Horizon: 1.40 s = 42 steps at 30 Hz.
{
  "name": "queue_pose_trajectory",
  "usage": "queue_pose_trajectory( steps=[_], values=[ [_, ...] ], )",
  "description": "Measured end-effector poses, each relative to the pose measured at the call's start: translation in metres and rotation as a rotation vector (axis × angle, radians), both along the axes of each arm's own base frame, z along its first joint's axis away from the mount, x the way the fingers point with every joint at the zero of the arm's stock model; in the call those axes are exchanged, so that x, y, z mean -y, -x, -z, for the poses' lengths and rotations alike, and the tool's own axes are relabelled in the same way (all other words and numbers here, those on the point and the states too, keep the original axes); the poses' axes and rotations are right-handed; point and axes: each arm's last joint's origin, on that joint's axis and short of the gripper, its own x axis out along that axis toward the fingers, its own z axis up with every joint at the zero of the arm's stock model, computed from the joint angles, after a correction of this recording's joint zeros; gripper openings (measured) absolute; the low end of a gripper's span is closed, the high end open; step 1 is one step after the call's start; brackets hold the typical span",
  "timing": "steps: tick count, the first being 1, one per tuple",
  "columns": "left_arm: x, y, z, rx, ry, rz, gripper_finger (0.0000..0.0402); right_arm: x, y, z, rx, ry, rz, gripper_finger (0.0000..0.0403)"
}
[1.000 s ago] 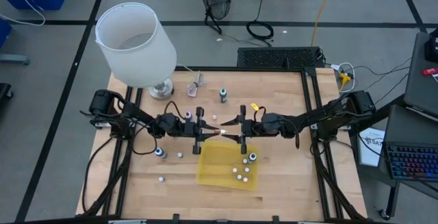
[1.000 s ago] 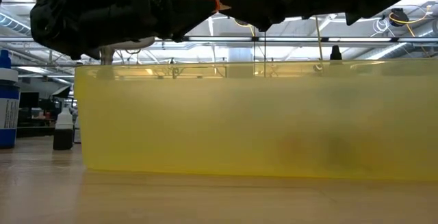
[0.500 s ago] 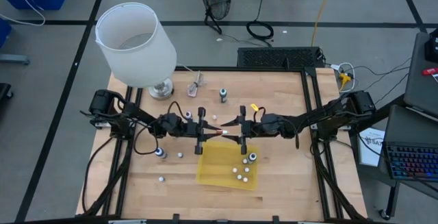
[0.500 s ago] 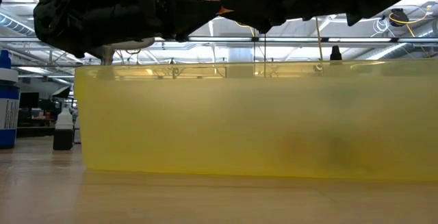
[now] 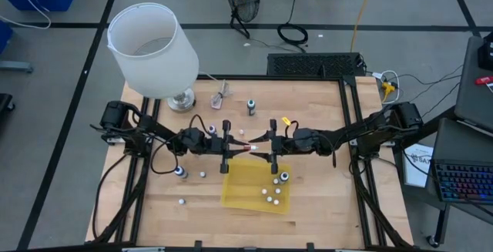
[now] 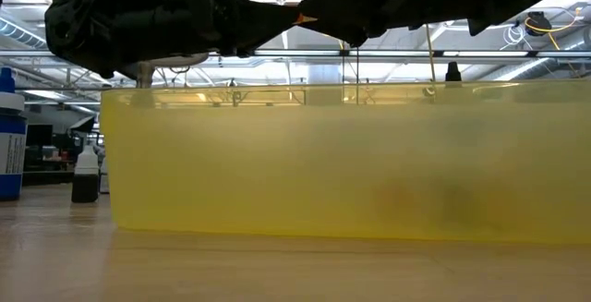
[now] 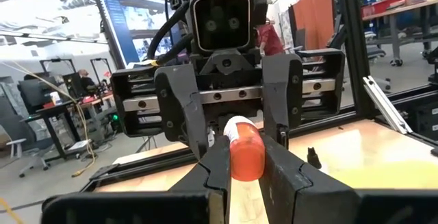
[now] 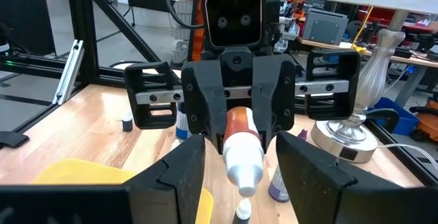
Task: Pick & Place food coloring
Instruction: Put the small orange food coloring bottle into the yellow container
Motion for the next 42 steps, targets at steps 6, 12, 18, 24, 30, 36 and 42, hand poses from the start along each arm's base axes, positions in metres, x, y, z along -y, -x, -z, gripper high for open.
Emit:
queue_pose_trajectory(
  steps=[6,12,18,24,30,36,42],
  values=[
    [0.0001,0.0004,0.0006,-0.001,-0.012,0.000,0.0052,0.0000,0.0000,0.0000,0.000,0.000,0.000,0.0169],
    [-0.0002,0.0035,0.0033,-0.006,-0.012,-0.001,0.0052,0.0000,0.0000,0.0000,0.000,0.004,0.000,0.0169],
    [-0.0001,0.0039,0.0010,0.017,-0.010,0.004,0.0052,0.0006,0.0000,0.0000,0.001,0.006,0.025,0.0169],
    [-0.0001,0.0039,0.0010,0.016,0.000,0.007,0.0052,0.0006,0.0000,0.0000,0.000,0.006,0.024,0.0169],
    [-0.0001,0.0039,0.0010,0.016,0.000,0.008,0.0052,0.0006,0.0000,0.0000,0.001,0.006,0.022,0.0169],
    [0.0000,0.0039,0.0010,0.016,0.001,0.008,0.0052,-0.0010,-0.0001,-0.0012,0.012,0.000,-0.029,0.0127],
    [0.0001,0.0042,0.0018,0.011,0.000,0.012,0.0052,-0.0014,0.0003,0.0002,-0.006,0.019,-0.056,0.0044]
  ],
)
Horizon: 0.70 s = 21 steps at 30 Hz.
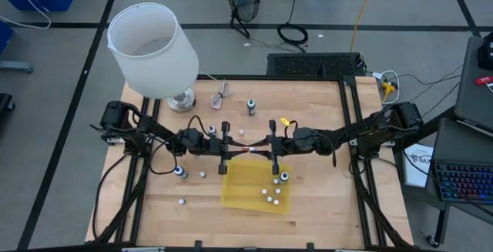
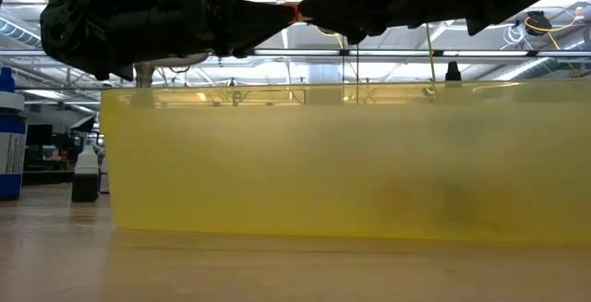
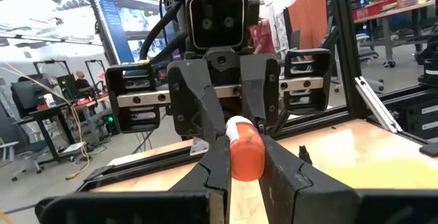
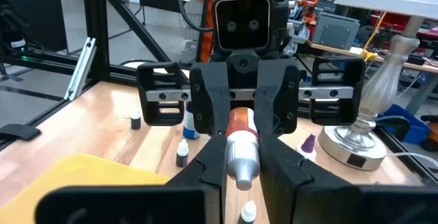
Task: Pick & Place food coloring
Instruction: Put the small orange food coloring bottle into the yellow container
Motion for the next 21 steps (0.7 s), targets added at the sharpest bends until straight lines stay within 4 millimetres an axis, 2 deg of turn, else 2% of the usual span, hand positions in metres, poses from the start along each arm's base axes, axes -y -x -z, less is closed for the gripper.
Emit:
queue_pose_trajectory(
  steps=[8,13,17,21],
  values=[
    [0.000,0.000,0.000,0.000,0.003,-0.002,0.0054,0.000,0.000,0.001,-0.010,0.015,0.007,0.0044],
    [0.000,0.000,0.000,0.002,0.023,0.000,0.0099,0.001,0.002,0.000,-0.048,0.036,0.039,0.0044],
    [0.000,0.000,-0.005,0.044,0.022,-0.001,0.0137,-0.004,0.004,-0.001,-0.212,0.056,0.030,0.0044],
    [0.000,0.001,-0.009,0.047,0.026,-0.007,0.0161,-0.018,-0.001,-0.021,-0.317,0.101,0.055,0.0044]
  ],
)
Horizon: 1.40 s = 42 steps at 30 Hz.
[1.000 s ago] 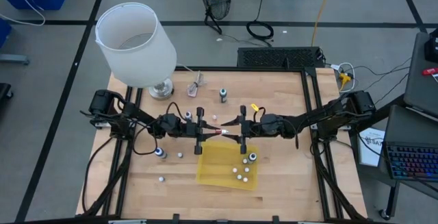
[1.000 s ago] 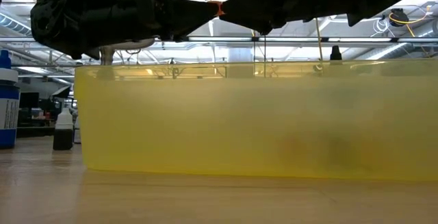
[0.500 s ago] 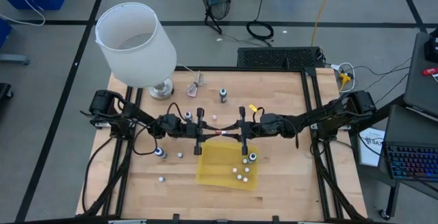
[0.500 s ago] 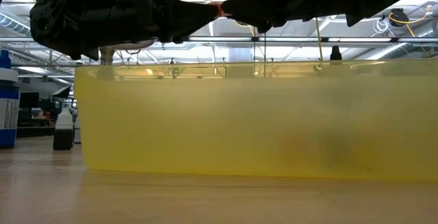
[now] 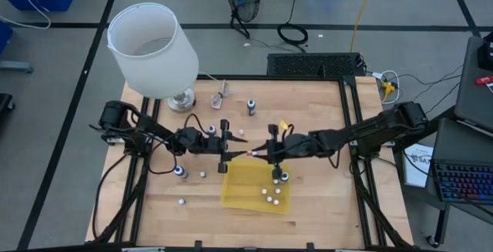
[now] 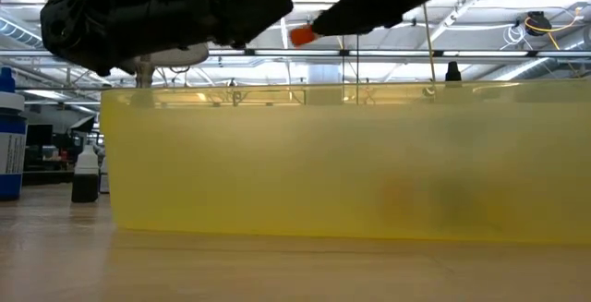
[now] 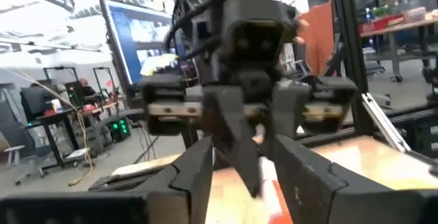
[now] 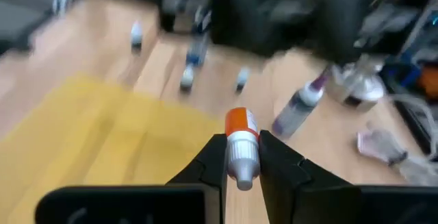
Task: Pick & Place food coloring
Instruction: Put the small orange food coloring bottle into the yellow container
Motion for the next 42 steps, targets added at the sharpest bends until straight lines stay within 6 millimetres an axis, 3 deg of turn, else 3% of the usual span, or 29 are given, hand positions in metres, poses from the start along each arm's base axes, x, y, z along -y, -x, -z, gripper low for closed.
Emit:
queue_pose_trajectory(
  steps=[8,12,15,20,27,42],
  values=[
    [-0.004,0.003,-0.006,-0.072,0.019,-0.121,0.0175,-0.034,-0.009,-0.054,-0.267,0.038,-0.011,0.0044],
    [-0.005,0.003,-0.002,-0.123,0.019,-0.170,0.0167,-0.047,-0.017,-0.063,-0.391,0.035,-0.004,0.0044],
    [-0.005,0.003,-0.003,-0.122,0.020,-0.172,0.0159,-0.053,-0.028,-0.052,-0.533,0.052,0.022,0.0044],
    [-0.005,0.003,-0.003,-0.122,0.020,-0.172,0.0149,-0.066,-0.048,-0.004,-0.792,0.145,0.028,0.0044],
    [-0.005,0.003,-0.002,-0.127,0.031,-0.169,0.0148,-0.078,-0.059,0.048,-0.980,0.222,0.013,0.0044],
    [-0.005,0.003,0.000,-0.147,0.030,-0.169,0.0153,-0.080,-0.057,0.054,-1.052,0.103,-0.016,0.0044]
  ],
)
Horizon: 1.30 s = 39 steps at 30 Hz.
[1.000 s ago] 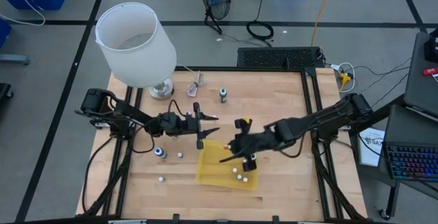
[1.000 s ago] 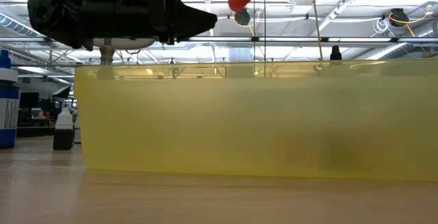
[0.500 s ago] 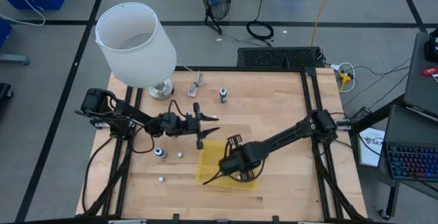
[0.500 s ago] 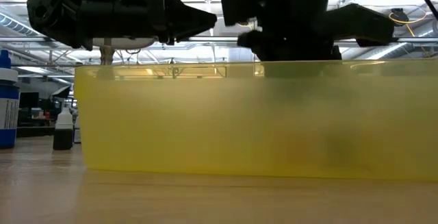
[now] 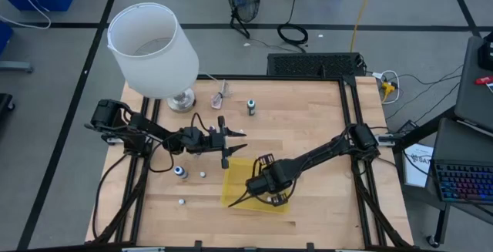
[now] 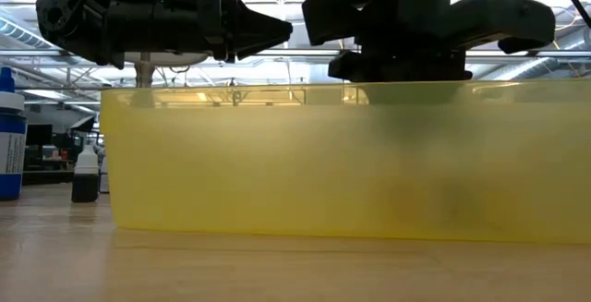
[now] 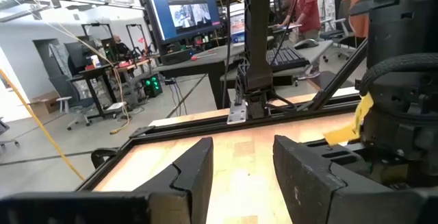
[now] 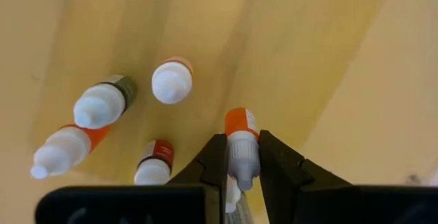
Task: Pick & Place food coloring
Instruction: Put the small orange food coloring bottle into the yellow container, then put the large green food coloring bottle into the yellow container
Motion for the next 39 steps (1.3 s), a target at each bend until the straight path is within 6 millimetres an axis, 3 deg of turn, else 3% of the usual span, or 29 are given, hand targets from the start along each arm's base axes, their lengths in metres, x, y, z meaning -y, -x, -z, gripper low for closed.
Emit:
queue_pose_trajectory(
  steps=[12,20,26,31,39],
  values=[
    [0.000,0.000,0.000,0.000,0.004,0.001,0.0165,0.001,0.001,0.010,-0.002,-0.054,0.000,0.0045],
    [0.000,0.000,0.001,-0.009,0.003,0.000,0.0156,0.001,-0.001,0.012,0.021,-0.062,0.017,0.0122],
    [0.000,0.000,0.001,-0.008,0.003,0.000,0.0155,0.001,0.000,0.009,0.031,-0.067,0.037,0.0142],
    [0.000,0.000,0.001,-0.010,0.003,0.001,0.0164,0.002,0.003,-0.007,0.072,-0.086,0.055,0.0140],
    [0.000,0.000,0.002,-0.018,0.004,0.000,0.0170,0.008,0.020,-0.064,0.221,-0.157,0.098,0.0134]
  ],
)
